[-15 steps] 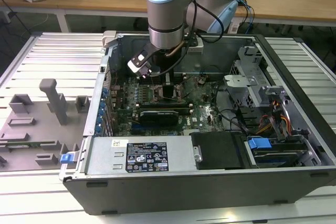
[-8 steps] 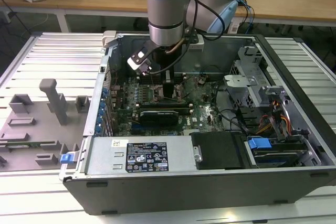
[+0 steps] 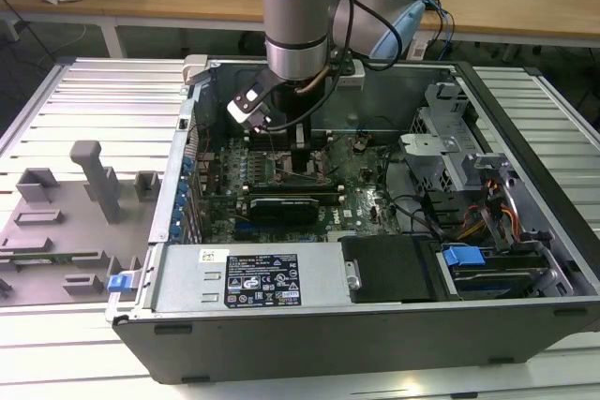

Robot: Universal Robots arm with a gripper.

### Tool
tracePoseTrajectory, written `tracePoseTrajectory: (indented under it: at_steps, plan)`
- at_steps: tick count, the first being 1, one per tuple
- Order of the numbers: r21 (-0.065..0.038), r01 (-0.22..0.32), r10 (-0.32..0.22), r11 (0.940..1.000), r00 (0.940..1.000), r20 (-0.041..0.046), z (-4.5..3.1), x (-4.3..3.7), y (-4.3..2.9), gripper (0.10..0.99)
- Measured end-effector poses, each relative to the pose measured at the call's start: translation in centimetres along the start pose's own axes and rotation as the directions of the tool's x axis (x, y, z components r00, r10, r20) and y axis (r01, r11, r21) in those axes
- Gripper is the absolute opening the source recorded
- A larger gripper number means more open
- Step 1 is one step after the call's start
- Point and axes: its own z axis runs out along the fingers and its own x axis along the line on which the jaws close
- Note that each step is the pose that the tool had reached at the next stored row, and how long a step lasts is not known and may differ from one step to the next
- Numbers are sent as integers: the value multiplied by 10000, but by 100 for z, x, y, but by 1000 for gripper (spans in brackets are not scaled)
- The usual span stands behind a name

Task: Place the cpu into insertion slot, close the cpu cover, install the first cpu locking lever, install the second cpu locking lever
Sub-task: 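Place the cpu into insertion slot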

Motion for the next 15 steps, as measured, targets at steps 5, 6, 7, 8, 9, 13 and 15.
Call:
tracePoseTrajectory:
  at_steps: [5,6,7,8,9,13,15]
  plan:
    - [0,1,-1,10000,10000,-1,-4,0,1,106]
    - [0,1,-1,10000,10000,0,-5,0,1,106]
    - [0,1,-1,10000,10000,0,-5,0,1,106]
    - [0,0,0,10000,10000,0,-6,0,1,106]
    - [0,0,0,10000,10000,-8,-4,0,0,106]
    - [9,2,-2,10000,10000,-12,44,-1,-8,106]
    - [23,0,0,10000,10000,-4,82,-3,-13,106]
